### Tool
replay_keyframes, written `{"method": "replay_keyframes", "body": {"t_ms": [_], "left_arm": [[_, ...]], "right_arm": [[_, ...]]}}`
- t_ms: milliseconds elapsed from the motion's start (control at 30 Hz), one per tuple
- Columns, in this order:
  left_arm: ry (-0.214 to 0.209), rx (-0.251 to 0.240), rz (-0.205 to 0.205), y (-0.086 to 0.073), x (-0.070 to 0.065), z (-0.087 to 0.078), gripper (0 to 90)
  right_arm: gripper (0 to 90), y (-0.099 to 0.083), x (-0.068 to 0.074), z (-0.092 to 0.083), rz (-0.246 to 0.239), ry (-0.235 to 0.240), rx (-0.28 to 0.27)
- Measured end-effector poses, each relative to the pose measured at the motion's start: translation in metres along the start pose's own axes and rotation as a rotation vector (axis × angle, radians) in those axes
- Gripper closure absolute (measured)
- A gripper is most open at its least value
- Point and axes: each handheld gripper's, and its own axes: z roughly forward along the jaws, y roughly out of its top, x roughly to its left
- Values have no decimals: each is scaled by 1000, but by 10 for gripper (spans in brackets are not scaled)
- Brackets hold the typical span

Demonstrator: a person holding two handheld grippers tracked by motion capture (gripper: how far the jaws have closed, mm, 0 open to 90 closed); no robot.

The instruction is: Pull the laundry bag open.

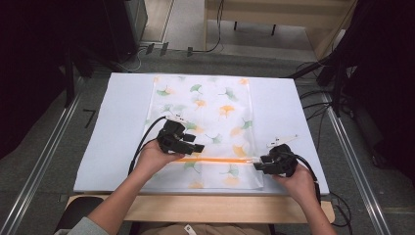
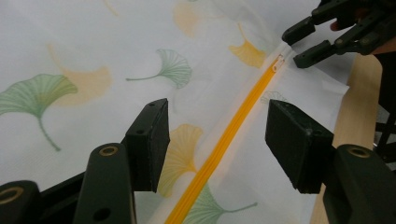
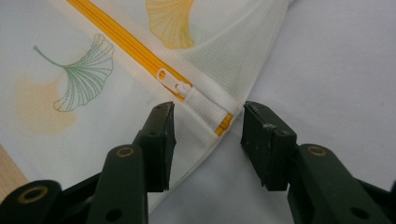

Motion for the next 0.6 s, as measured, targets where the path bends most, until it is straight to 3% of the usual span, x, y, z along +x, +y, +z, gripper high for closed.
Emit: {"method": "replay_keyframes", "body": {"t_ms": [133, 333, 467, 600], "left_arm": [[-12, 10, 9, -1, -5, 6, 410], [-39, 0, -5, -2, -13, 14, 395], [-41, 28, 8, -2, -18, 20, 406], [-57, 22, 1, -2, -21, 23, 435]], "right_arm": [[585, 2, 4, 3, -15, -22, 2], [641, 6, 12, 5, -45, -94, 25], [662, 7, 13, 7, -43, -98, 17], [694, 8, 14, 7, -36, -102, 14]]}}
